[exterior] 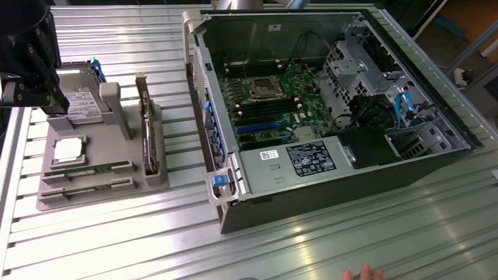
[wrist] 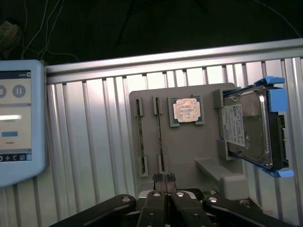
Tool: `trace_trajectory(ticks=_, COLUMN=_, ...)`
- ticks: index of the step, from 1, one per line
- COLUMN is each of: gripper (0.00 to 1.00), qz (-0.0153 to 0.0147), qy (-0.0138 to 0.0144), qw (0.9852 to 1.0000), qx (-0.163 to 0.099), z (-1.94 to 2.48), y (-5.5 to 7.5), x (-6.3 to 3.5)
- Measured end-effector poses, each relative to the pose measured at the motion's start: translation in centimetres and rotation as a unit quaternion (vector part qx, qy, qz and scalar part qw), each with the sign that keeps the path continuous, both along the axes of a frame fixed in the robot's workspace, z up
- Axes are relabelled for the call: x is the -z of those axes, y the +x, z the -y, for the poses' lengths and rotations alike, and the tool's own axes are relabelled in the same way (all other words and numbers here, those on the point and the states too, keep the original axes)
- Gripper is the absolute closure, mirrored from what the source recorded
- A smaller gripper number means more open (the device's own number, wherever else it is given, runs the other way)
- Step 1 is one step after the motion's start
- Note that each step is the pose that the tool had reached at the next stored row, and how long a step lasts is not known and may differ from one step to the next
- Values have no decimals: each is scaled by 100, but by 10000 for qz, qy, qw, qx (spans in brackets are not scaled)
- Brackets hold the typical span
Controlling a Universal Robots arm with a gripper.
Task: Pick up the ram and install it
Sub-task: 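Pick up the ram and move it above insertion slot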
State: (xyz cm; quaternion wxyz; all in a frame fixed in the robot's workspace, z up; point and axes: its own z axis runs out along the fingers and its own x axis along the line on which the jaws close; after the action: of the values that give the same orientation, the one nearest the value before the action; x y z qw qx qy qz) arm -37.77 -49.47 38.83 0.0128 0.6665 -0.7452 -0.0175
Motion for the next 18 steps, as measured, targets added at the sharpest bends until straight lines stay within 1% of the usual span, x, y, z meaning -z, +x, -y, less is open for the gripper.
trace_trajectory(ticks=7, gripper=89, qz=0, qy=0, qw=10000, qx=0, z=24, y=0, x=66)
trace_trajectory(ticks=18, gripper=89, qz=-1, qy=0, qw=10000, qx=0, z=34, y=0, x=218)
